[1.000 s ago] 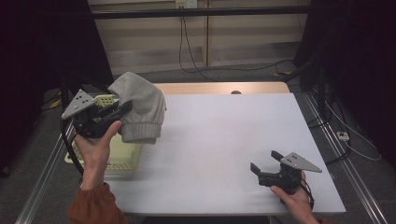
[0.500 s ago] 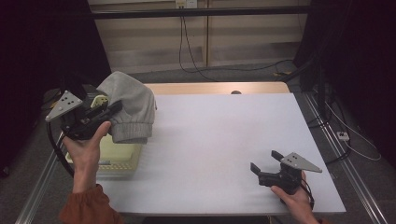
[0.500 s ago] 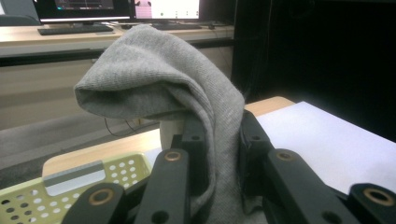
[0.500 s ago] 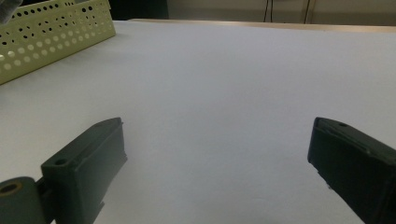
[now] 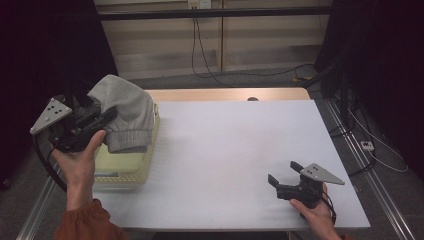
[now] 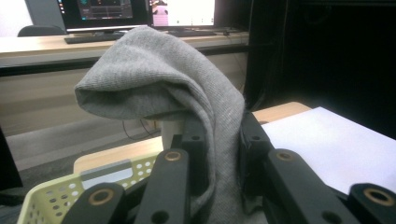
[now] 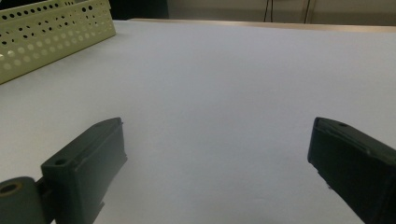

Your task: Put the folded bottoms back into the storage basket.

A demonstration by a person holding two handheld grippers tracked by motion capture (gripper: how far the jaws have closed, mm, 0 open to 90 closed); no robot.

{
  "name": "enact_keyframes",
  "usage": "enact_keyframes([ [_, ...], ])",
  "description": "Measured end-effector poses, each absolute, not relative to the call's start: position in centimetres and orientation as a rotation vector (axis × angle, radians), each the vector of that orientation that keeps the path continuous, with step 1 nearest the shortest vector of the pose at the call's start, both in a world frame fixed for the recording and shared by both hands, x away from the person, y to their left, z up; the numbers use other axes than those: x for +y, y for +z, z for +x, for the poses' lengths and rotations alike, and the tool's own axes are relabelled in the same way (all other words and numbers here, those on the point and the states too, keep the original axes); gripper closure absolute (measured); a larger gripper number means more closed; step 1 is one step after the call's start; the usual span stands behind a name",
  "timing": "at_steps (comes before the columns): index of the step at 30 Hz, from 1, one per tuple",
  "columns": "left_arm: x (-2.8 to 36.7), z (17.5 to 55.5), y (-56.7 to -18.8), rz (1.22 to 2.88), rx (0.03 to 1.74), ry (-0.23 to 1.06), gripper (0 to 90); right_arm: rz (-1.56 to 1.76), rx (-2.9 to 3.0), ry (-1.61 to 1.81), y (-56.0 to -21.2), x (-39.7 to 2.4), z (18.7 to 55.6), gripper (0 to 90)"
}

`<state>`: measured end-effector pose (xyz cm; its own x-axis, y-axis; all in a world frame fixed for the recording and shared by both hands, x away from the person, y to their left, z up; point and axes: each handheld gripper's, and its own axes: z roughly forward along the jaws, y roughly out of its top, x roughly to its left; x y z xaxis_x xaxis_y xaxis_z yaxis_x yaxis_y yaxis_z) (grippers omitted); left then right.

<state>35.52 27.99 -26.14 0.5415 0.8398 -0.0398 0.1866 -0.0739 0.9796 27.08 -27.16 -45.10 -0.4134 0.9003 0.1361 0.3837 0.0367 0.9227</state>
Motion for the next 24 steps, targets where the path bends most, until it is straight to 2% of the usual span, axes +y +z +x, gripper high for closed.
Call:
enact_keyframes([
  [12,29.8,35.2,-26.0,1.603,0.921,0.697,76.6,1.291,1.825,1.371,-45.1,-27.2,27.1,3.7],
  [24,31.2,36.8,-27.9,1.606,1.017,0.667,76.6,1.289,1.824,1.372,-45.0,-27.2,27.0,3.7],
])
